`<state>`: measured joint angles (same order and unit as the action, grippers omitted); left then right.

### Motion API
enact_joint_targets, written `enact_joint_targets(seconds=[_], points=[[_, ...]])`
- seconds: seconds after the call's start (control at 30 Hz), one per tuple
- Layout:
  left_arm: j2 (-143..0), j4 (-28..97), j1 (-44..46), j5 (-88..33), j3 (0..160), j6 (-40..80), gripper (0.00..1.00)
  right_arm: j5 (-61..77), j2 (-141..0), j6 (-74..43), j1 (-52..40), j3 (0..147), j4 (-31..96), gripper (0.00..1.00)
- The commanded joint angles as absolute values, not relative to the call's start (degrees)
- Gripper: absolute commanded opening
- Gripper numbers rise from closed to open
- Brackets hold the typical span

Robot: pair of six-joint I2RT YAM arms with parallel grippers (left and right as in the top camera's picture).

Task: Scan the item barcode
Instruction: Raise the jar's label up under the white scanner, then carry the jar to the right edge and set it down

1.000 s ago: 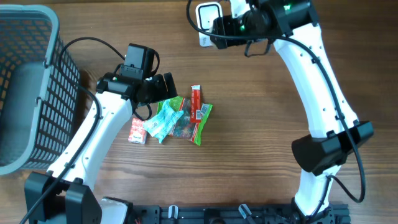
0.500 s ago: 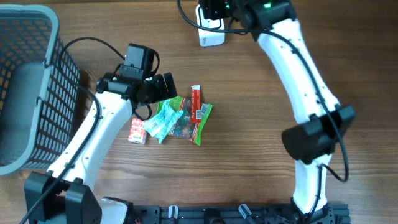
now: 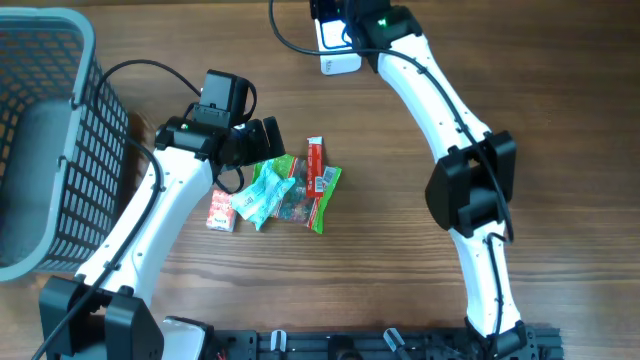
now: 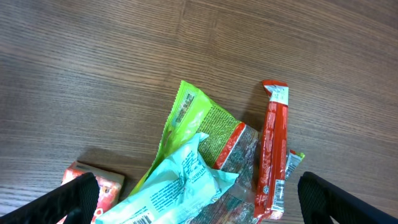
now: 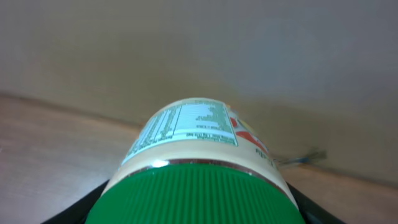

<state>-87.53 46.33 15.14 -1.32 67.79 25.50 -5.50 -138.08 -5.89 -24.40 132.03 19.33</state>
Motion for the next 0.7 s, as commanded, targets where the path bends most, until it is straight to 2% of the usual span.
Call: enact_joint_targets(seconds=[0.0, 0.2, 0.37, 0.67], points=[[-87.33, 46.33, 14.98, -0.54, 68.49, 24.4, 1.0, -9.21, -141.88, -3.68, -24.4, 132.51, 13.32, 0.31], [-87.33, 46.33, 14.98, -0.54, 68.49, 24.4, 1.0, -9.28, -143.85, -3.11, -24.32, 132.51, 8.62, 0.31], [-87.33, 46.33, 14.98, -0.54, 68.49, 24.4, 1.0, -9.26, -144.92, -3.97, -23.88, 132.51, 9.28, 0.23], [-87.33, 46.33, 14.98, -0.54, 68.49, 24.4, 1.0, -8.75, -146.98, -8.14, -22.2, 131.55, 10.81, 0.23]])
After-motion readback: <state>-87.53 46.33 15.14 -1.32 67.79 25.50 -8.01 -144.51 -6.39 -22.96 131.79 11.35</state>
